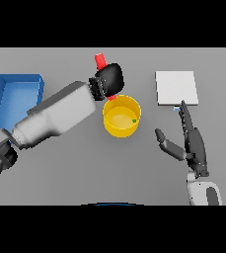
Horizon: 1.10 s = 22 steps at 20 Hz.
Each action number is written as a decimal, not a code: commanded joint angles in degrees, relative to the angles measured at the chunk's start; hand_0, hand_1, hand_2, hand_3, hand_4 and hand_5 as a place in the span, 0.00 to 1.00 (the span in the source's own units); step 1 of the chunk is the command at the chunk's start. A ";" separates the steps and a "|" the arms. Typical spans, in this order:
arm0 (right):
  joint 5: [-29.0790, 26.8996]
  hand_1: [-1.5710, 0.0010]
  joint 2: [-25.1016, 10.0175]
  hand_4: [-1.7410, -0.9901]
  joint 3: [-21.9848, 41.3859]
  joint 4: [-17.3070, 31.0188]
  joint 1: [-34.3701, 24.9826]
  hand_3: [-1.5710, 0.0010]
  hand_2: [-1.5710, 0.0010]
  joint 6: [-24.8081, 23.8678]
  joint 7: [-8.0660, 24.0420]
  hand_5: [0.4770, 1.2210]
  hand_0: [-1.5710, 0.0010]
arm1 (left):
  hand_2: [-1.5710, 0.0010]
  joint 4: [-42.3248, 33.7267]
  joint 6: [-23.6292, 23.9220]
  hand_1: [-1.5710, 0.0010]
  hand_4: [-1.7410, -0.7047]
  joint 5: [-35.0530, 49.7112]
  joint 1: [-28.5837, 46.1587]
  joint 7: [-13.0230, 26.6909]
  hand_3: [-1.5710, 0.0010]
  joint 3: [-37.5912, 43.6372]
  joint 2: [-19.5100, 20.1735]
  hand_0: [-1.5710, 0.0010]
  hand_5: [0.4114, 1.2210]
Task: Pick up the red beaker and tilt it to pour out 1 green nut into yellow bowl. Pick up the yellow bowl and place it on the metallic measuring scale.
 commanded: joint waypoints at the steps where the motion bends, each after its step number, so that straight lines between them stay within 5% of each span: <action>1: 0.34 1.00 -0.44 0.81 -0.07 0.28 0.07 1.00 1.00 0.05 -0.18 0.13 1.00 | 0.00 0.89 1.54 0.00 0.01 -1.07 -0.24 -0.36 0.00 -0.97 -0.31 0.00 1.00; 9: 0.14 1.00 -0.33 0.80 -0.32 -0.26 0.11 1.00 1.00 -0.23 -0.19 0.13 1.00 | 0.00 3.04 2.33 0.00 0.01 -7.17 -8.38 -3.75 0.00 -5.61 -2.12 0.00 1.00; 15: 0.36 1.00 -0.24 0.81 0.22 0.19 -0.96 1.00 1.00 0.15 -0.37 0.10 1.00 | 0.00 9.95 4.91 0.00 0.02 -5.96 -20.39 -5.04 0.00 1.59 2.63 0.00 1.00; 22: -1.02 1.00 -0.40 0.85 0.70 0.95 -1.24 1.00 1.00 1.92 -2.14 0.14 1.00 | 0.00 25.03 0.39 0.00 0.01 13.43 -25.77 7.07 0.04 29.10 9.96 0.00 1.00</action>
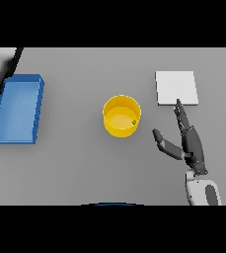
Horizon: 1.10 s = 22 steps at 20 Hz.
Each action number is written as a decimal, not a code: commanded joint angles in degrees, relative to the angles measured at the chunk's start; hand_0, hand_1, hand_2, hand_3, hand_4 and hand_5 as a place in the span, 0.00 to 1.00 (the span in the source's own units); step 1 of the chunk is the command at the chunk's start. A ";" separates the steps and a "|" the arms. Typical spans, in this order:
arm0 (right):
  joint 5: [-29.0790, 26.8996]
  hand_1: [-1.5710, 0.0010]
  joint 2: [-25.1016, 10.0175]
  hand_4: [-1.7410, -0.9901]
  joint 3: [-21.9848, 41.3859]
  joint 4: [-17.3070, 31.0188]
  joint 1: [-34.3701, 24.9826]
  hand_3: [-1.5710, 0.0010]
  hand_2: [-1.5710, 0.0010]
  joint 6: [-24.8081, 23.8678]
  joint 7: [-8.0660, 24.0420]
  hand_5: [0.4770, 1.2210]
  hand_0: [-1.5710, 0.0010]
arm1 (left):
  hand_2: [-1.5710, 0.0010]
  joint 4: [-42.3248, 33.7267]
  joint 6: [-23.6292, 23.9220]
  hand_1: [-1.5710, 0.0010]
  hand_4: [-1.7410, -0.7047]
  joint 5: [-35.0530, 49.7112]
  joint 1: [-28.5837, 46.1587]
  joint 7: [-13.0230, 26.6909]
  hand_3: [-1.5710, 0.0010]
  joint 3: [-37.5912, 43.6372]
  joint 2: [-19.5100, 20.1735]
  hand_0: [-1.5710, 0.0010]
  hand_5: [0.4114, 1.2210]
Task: Pick up the red beaker and tilt it to pour out 1 green nut into yellow bowl. Pick up the yellow bowl and place it on the metallic measuring scale.
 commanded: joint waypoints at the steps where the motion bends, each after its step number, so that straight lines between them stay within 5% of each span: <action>1: -0.08 1.00 0.24 0.83 0.23 -0.24 0.35 1.00 1.00 0.05 0.25 0.14 1.00 | 0.00 1.62 -0.18 0.00 0.01 4.30 0.39 0.54 0.04 4.80 1.50 0.00 1.00; 5: -0.47 1.00 -0.76 0.82 -0.48 0.44 -1.30 1.00 1.00 0.25 1.01 0.17 1.00 | 0.00 5.15 4.14 0.00 0.00 16.67 6.45 3.68 0.02 17.94 7.36 0.00 1.00; 12: 1.44 1.00 -1.28 0.81 0.92 0.44 -0.66 1.00 1.00 0.45 0.32 0.22 1.00 | 0.00 -0.81 15.71 0.00 0.00 30.13 24.36 17.05 0.00 28.62 8.93 0.00 1.00; 22: 1.12 1.00 -2.37 0.75 0.36 0.96 -0.68 1.00 1.00 0.94 -0.98 0.27 1.00 | 0.00 -30.46 22.17 0.00 0.00 42.20 55.79 27.88 0.00 33.21 3.86 0.00 0.96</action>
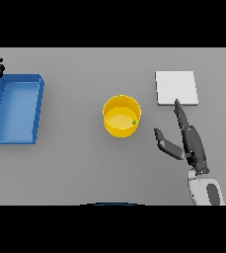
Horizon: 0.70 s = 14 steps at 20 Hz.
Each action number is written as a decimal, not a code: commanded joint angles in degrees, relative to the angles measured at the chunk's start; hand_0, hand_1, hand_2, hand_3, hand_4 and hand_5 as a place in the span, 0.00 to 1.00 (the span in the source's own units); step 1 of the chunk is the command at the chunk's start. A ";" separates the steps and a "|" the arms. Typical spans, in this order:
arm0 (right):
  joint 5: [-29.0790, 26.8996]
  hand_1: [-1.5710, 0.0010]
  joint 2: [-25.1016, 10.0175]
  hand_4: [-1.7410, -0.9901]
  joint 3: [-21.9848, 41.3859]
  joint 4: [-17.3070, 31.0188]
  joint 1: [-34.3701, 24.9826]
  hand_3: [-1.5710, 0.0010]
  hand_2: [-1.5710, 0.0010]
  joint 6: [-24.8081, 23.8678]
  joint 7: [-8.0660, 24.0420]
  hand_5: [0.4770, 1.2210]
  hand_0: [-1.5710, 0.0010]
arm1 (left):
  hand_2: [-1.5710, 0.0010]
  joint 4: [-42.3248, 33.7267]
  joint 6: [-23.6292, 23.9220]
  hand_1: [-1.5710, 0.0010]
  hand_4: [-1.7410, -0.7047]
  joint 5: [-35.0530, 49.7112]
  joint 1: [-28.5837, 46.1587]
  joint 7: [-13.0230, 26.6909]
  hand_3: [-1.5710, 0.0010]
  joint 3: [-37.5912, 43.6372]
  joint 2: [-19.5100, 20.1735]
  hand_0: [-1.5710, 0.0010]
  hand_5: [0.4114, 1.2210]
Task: Pick up the red beaker and tilt it to pour out 1 green nut into yellow bowl. Pick up the yellow bowl and place it on the metallic measuring scale.
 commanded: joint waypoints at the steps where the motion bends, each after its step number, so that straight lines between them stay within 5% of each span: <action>1: -0.66 1.00 -0.28 0.76 -0.57 0.28 0.04 1.00 1.00 0.21 -0.06 0.27 1.00 | 0.00 -2.64 0.33 0.00 0.00 0.76 1.97 1.07 0.00 0.15 -0.52 0.00 0.91; 5: -0.71 1.00 0.08 0.78 -0.11 0.20 0.54 1.00 1.00 0.47 -0.74 0.26 1.00 | 0.00 -8.08 1.47 0.00 0.00 1.40 6.81 5.44 0.00 0.09 -1.40 0.00 0.63; 7: -1.06 1.00 0.42 0.78 -0.30 0.74 -0.10 1.00 1.00 0.42 0.18 0.26 1.00 | 0.03 -11.23 -0.50 0.00 0.21 2.37 7.99 7.98 0.03 -0.03 -1.20 0.00 0.50; 8: -0.96 1.00 0.75 0.78 -0.16 0.66 -0.16 1.00 1.00 0.18 -0.02 0.26 1.00 | 0.19 -12.96 -3.29 0.14 0.36 3.68 9.26 6.19 0.16 -0.44 -0.77 0.07 0.45; 10: -0.55 1.00 0.76 0.79 -0.10 0.69 -0.25 1.00 1.00 -0.13 0.18 0.26 1.00 | 0.48 -15.19 -8.13 0.45 0.59 7.30 10.19 6.04 0.46 -0.11 -0.50 0.40 0.36; 14: -0.64 1.00 0.43 0.78 -0.26 0.04 -0.01 1.00 1.00 -0.16 -0.42 0.26 1.00 | 0.79 -16.25 -13.38 0.78 0.84 7.79 11.10 8.12 0.78 -1.92 1.02 0.75 0.29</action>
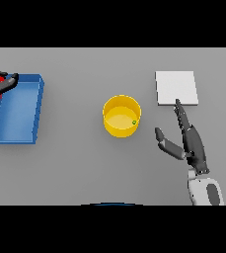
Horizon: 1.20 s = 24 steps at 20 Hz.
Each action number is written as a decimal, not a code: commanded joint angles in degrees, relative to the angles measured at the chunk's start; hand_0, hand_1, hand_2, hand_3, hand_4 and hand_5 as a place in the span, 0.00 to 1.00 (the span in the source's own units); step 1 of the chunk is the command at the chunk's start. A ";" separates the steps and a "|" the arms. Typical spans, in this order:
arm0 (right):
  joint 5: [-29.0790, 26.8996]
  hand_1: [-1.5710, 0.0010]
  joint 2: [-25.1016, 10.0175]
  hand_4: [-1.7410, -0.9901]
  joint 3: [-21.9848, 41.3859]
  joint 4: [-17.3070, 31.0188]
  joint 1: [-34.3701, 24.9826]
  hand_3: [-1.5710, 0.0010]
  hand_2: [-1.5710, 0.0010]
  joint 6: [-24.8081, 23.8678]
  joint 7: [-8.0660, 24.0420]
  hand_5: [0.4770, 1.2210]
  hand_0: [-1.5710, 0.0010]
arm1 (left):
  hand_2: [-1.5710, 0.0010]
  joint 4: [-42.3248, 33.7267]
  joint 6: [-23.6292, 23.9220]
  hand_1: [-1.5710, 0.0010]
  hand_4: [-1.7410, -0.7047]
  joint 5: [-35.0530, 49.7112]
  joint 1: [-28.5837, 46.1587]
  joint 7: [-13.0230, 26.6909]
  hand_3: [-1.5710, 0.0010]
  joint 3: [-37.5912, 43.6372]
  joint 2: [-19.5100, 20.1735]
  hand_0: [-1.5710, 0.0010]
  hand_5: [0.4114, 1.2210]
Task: Pick up the red beaker and tilt it to pour out 1 green nut into yellow bowl. Pick up the yellow bowl and place it on the metallic measuring scale.
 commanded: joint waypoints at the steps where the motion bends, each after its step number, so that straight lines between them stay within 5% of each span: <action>1: 0.05 1.00 0.04 0.78 -0.06 0.55 -0.29 1.00 1.00 -0.05 0.19 0.26 1.00 | 0.83 0.68 -0.41 0.82 0.87 -0.82 0.31 -0.27 0.82 -0.63 0.34 0.80 0.27; 5: 1.52 1.00 -0.57 0.78 -0.02 0.93 -0.35 1.00 1.00 -0.77 0.38 0.25 1.00 | 0.93 2.06 1.25 0.93 0.91 -4.09 -0.28 -1.38 0.93 -2.12 0.79 0.92 0.27; 9: 5.61 1.00 -1.44 0.83 1.82 -0.03 -1.18 1.00 1.00 -1.44 4.39 0.22 1.00 | 0.97 1.60 2.91 0.97 0.93 -3.21 -0.83 -5.22 0.97 -1.15 0.06 0.97 0.28; 12: 8.05 1.00 -6.24 0.87 4.01 0.83 -4.87 1.00 1.00 3.48 2.92 0.25 1.00 | 0.99 0.01 3.58 0.98 0.91 -1.59 -0.24 -6.03 0.98 -0.50 -1.38 0.98 0.30; 15: 15.85 1.00 -11.48 0.82 7.65 2.09 -10.64 1.00 1.00 6.22 6.56 0.22 1.00 | 0.99 -1.30 3.51 0.99 0.91 -1.08 0.42 -5.20 0.99 -0.65 -2.04 0.99 0.32; 19: 25.40 1.00 -16.40 0.79 13.80 6.23 -19.38 1.00 1.00 9.95 5.30 0.21 1.00 | 1.00 -2.24 3.63 1.00 0.90 -0.80 1.15 -5.20 1.00 -0.84 -2.75 1.00 0.34; 24: 32.32 1.00 -19.52 0.77 20.76 10.84 -26.55 1.00 1.00 14.32 0.07 0.22 1.00 | 1.00 -1.47 2.66 1.00 0.90 -0.48 0.90 -5.43 1.00 -0.31 -1.85 1.00 0.34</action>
